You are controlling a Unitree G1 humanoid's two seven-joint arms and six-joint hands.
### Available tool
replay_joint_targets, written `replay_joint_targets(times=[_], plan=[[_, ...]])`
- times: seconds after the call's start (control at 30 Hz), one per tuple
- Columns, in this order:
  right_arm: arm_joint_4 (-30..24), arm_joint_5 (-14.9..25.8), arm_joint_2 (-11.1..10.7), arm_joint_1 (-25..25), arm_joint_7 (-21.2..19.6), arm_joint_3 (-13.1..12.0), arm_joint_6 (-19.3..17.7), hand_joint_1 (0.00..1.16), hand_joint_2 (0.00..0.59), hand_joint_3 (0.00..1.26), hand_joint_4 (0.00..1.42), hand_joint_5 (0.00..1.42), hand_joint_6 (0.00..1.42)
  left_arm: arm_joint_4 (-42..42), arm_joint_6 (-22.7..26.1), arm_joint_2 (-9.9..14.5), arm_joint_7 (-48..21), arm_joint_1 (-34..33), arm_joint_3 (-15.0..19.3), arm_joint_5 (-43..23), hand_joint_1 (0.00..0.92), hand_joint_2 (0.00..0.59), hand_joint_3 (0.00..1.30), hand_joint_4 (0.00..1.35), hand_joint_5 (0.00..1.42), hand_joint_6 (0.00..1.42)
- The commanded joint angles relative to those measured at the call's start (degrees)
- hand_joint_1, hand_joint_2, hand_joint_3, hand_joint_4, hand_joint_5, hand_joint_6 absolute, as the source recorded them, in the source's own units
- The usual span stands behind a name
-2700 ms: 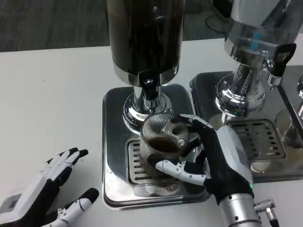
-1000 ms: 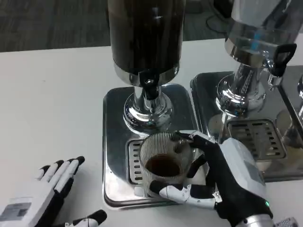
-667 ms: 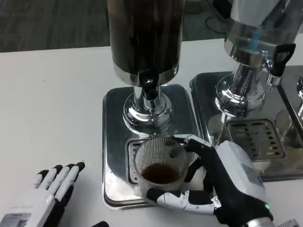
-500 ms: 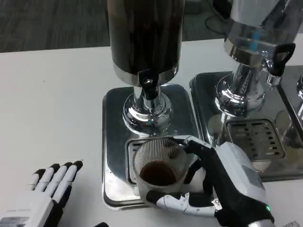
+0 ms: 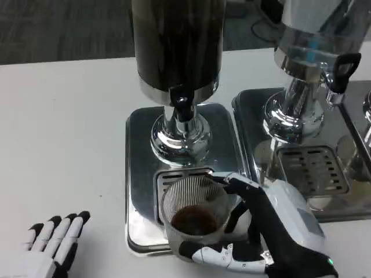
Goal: Grasp the cup under the faucet to collect the drink, then remove the cup.
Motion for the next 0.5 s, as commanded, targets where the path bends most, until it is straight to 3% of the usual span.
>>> replay_joint_targets(times=[0.03, 0.5], plan=[[-2.2, -0.3, 0.1, -0.1, -1.7, -0.1, -3.3, 0.85, 0.242, 0.58, 0.67, 0.78, 1.22, -0.3, 0.5, -0.4, 0.9, 0.2, 0.0, -0.2, 0.000, 0.113, 0.00, 0.00, 0.00, 0.00], [-2.8, -0.1, 0.3, 0.0, -0.9, -0.9, -2.8, 0.85, 0.239, 0.59, 0.68, 0.79, 1.22, 0.3, 1.3, -2.0, 0.5, -0.7, -0.5, -1.0, 0.000, 0.119, 0.00, 0.00, 0.00, 0.00]])
